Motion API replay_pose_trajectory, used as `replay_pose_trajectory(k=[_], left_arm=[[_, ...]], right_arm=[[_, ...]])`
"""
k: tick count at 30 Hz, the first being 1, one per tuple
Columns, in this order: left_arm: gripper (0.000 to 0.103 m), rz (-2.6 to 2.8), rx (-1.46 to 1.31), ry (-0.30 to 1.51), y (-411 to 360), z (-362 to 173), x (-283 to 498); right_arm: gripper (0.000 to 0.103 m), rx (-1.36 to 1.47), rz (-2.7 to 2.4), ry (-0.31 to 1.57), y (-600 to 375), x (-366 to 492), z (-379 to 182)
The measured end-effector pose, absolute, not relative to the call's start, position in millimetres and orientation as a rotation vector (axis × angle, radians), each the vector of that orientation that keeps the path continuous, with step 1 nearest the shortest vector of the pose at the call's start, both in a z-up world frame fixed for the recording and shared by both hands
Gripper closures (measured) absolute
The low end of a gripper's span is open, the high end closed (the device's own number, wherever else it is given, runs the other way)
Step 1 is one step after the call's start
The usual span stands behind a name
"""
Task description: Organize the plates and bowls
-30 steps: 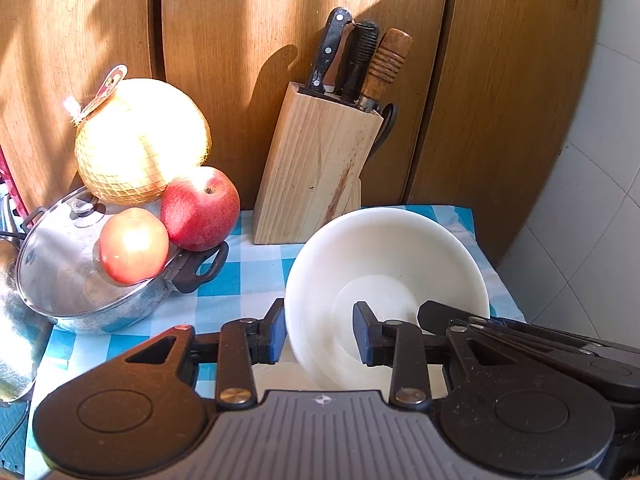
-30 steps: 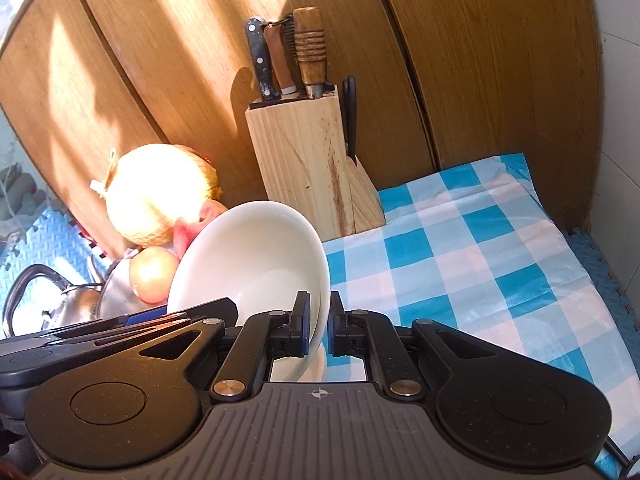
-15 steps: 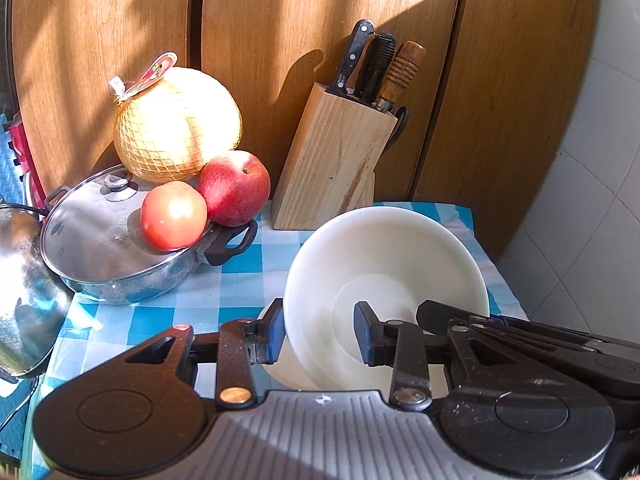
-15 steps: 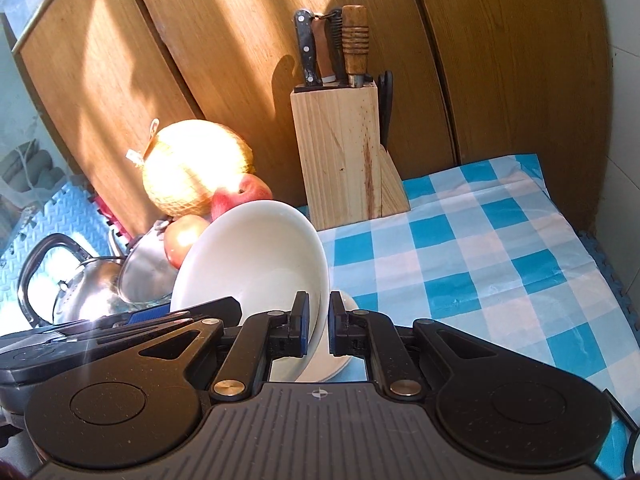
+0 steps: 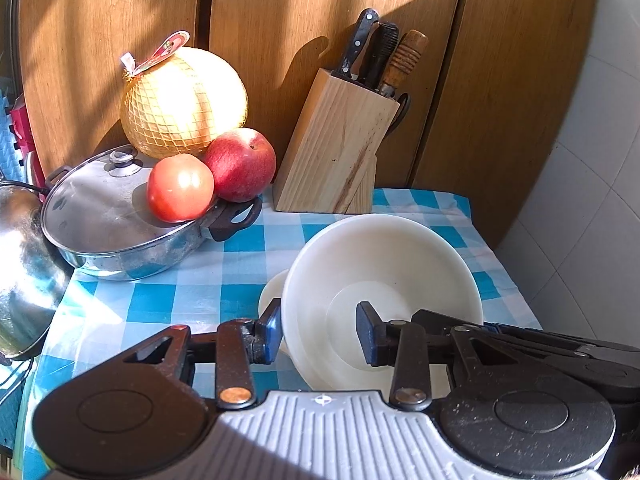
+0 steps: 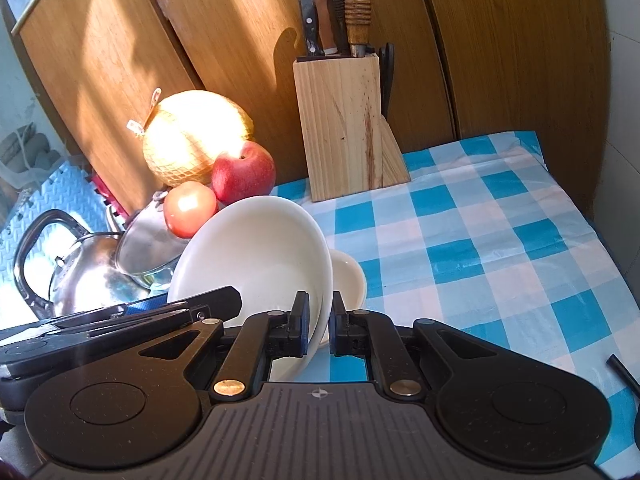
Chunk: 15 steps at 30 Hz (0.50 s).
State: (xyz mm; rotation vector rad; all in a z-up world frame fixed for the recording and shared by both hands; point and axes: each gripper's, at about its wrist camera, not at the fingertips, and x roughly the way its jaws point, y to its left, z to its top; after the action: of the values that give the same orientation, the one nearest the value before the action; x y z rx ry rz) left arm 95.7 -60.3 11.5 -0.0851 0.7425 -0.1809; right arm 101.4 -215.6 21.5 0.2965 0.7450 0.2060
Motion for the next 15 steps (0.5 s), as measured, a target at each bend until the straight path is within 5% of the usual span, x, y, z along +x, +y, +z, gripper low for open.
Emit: replay_pose_trajectory(k=[15], left_arm=[[0.072,-0.180,-0.111,0.814,-60.1,-13.3,139.4]], right_arm=[[0.090,0.295,0.165,0.810,-212.5,139.0,-1.8]])
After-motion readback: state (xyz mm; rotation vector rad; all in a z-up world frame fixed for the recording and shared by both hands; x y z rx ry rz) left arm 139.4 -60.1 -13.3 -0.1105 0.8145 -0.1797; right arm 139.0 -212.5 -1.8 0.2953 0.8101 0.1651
